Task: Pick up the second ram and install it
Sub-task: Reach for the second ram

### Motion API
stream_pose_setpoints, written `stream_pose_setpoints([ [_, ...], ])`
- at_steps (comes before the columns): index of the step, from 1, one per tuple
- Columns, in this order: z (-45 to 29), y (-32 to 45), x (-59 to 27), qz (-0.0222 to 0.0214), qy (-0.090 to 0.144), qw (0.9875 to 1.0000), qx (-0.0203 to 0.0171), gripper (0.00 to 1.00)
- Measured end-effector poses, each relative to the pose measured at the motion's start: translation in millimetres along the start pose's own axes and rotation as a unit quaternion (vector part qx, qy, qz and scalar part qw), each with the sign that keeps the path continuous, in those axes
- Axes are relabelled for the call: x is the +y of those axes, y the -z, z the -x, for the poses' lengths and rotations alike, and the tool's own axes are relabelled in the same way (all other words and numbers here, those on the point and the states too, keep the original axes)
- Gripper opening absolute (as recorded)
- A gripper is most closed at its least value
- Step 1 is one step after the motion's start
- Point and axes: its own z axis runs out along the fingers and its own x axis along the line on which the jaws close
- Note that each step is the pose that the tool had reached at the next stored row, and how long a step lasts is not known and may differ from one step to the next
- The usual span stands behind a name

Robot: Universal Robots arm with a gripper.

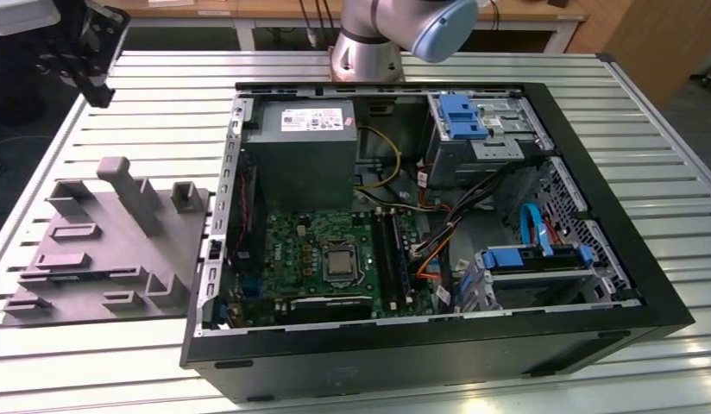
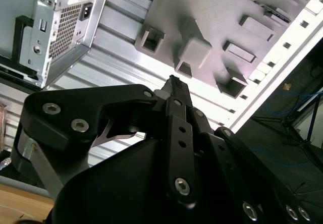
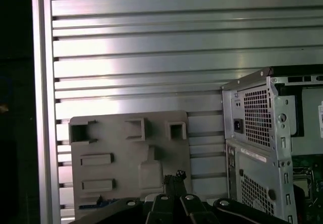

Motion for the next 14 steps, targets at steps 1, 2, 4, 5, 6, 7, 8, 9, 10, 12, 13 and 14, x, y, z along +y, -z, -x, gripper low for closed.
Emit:
stream_pose_setpoints([
  [1,-2.8,0.2,-0.2,-0.0001,0.0,1.0,0.0,0.1],
  [2,-5.9,0.1,-0.5,0.0,0.0,1.0,-0.0001,0.1],
  [4,-11.7,0.2,-0.9,0.0,0.0,1.0,-0.0002,0.1],
  [5,-14.7,0.2,-1.2,0.0,0.0,1.0,-0.0003,0.1],
  [6,-17.7,0.3,-1.4,0.0,0.0,1.0,-0.0002,0.1],
  [7,-20.5,0.3,-1.7,0.0,0.0,1.0,-0.0002,0.1],
  [8,-23.4,0.1,-2.1,0.0,0.0,1.0,-0.0002,0.1],
  [9,-26.2,-0.1,-2.5,0.0,0.0,1.0,-0.0003,0.1],
  [10,-28.8,-0.4,-2.9,0.0,0.0,1.0,-0.0002,0.1],
  [12,-33.4,-1.3,-4.0,0.0,0.0,1.0,-0.0002,0.1],
  [13,-35.6,-1.8,-4.6,0.0,0.0,1.0,-0.0003,0.1],
  [14,-37.8,-2.2,-5.3,0.0,0.0,1.0,-0.0002,0.1],
])
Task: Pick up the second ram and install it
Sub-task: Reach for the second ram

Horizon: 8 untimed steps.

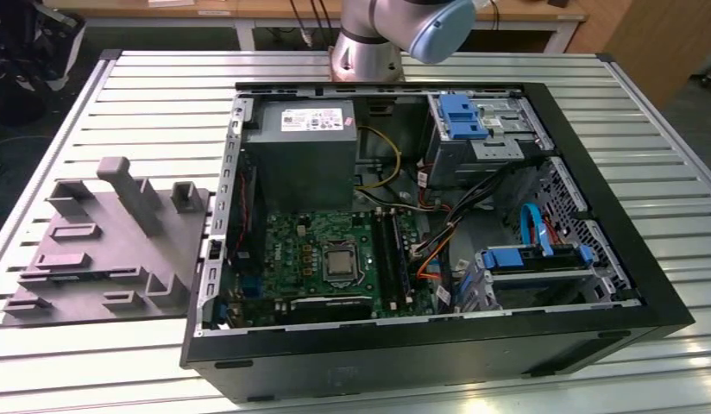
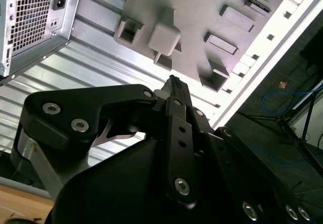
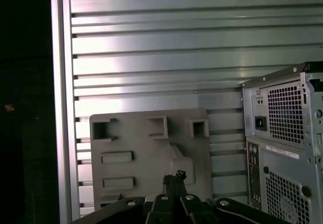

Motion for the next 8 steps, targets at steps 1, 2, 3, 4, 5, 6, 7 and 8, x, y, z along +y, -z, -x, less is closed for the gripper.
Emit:
stream_pose_setpoints([
  [1,-2.5,-0.6,-0.8,0.0,0.0,1.0,0.0,0.1],
  [2,-4.9,-1.2,-1.6,0.0,0.0,1.0,0.0,0.1],
  [3,-7.1,-1.7,-2.5,0.0,0.0,1.0,0.0,0.1],
  [4,-9.2,-2.3,-3.5,0.0,0.0,1.0,0.0,0.1],
  [5,-11.2,-3.0,-4.4,0.0,0.0,1.0,-0.0001,0.1],
  [6,-12.9,-3.6,-5.3,0.0,0.0,1.0,0.0,0.1],
  [7,-14.2,-4.1,-6.1,0.0,0.0,1.0,0.0,0.1],
  [8,-15.3,-4.5,-6.5,0.0,0.0,1.0,-0.0001,0.1],
])
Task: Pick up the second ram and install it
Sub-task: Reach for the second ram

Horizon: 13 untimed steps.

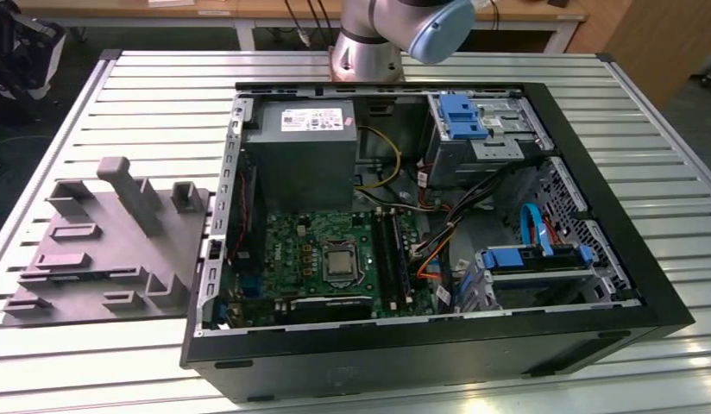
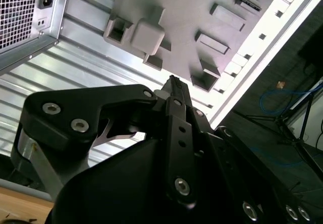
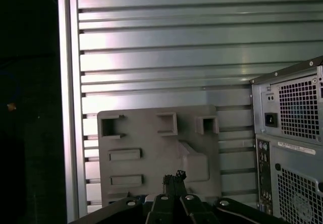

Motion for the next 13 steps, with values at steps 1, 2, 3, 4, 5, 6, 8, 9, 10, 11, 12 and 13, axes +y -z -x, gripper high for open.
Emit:
stream_pose_setpoints([
  [1,-0.9,-0.1,-0.1,0.0,0.0,1.0,0.0001,0.1],
  [2,-0.8,-0.1,-0.1,0.0,0.0,1.0,0.0,0.1],
  [3,-0.8,-0.1,-0.1,0.0,0.0,1.0,0.0,0.1],
  [4,-0.8,-0.1,-0.1,0.0,0.0,1.0,0.0001,0.1],
  [5,-0.9,-0.1,-0.2,0.0,0.0,1.0,0.0,0.1],
  [6,-1.0,-0.3,-0.3,0.0,0.0,1.0,0.0,0.1],
  [8,-1.3,-1.4,-1.4,0.0,0.0,1.0,0.0001,0.1],
  [9,-1.4,-1.9,-2.1,-0.0001,0.0,1.0,0.0001,0.1],
  [10,-1.6,-2.7,-3.0,0.0,0.0,1.0,0.0001,0.1],
  [11,-1.7,-3.5,-3.8,0.0,0.0,1.0,0.0001,0.1],
  [12,-1.7,-4.2,-4.9,-0.0001,0.0,1.0,0.0001,0.1],
  [13,-1.8,-5.0,-5.9,-0.0001,0.0,1.0,0.0001,0.1],
])
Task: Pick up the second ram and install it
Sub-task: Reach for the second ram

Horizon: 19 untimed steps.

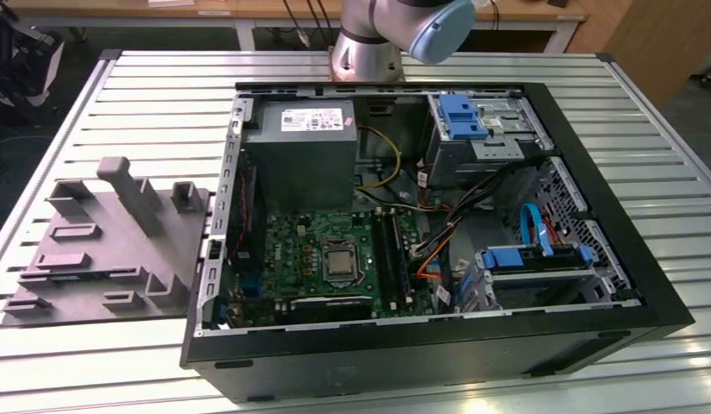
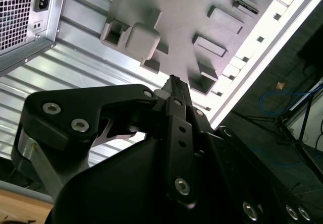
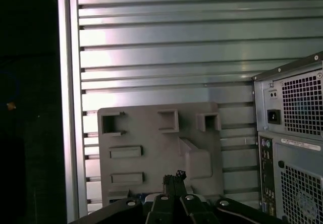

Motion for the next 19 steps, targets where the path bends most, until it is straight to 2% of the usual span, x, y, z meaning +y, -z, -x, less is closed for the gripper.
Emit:
stream_pose_setpoints([
  [19,-3.0,-16.4,-25.0,-0.0004,0.0,1.0,-0.0001,0.1],
])
